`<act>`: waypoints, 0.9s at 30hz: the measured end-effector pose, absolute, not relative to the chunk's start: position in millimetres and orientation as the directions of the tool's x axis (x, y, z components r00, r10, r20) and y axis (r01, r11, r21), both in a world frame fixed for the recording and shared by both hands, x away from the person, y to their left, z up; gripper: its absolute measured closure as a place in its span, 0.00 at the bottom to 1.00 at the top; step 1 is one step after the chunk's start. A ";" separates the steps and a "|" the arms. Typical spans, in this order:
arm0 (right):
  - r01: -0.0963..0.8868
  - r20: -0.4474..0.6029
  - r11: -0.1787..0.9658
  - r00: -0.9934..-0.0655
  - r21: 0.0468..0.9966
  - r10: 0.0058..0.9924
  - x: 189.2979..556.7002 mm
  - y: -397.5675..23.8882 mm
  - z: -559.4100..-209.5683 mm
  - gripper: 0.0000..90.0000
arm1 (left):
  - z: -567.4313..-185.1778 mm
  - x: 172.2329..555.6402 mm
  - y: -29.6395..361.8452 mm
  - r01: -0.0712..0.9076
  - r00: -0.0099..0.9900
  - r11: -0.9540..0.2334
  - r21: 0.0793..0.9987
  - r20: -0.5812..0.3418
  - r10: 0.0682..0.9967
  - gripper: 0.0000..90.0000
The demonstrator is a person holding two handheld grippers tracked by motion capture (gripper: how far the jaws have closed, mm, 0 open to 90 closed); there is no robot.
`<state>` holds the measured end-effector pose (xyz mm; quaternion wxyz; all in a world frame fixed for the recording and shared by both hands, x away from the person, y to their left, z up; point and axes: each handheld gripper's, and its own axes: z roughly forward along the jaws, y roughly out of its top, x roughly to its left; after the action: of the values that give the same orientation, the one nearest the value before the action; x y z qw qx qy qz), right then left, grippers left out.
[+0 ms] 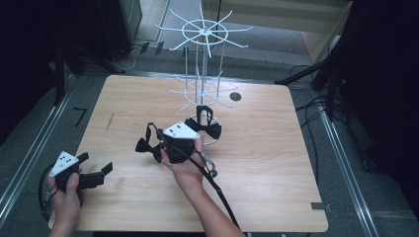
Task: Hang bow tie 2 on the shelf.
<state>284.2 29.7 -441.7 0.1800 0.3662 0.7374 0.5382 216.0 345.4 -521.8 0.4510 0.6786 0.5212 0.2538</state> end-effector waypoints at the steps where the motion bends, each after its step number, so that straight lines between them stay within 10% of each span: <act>1: 0.341 0.128 0.149 -0.668 0.928 0.733 284.0 29.1 -440.2 1.00 | -521.8 216.0 345.4 0.479 0.328 -0.050 0.877 -0.126 0.936 0.00; 27: 0.298 0.126 0.096 -0.643 0.950 0.755 275.2 8.4 -406.8 1.00 | -521.9 216.1 345.5 0.479 0.329 -0.049 0.877 -0.127 0.936 0.00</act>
<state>275.2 8.4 -406.8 0.2035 0.3701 0.7117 0.5613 216.1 345.5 -521.9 0.4515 0.6786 0.5211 0.2530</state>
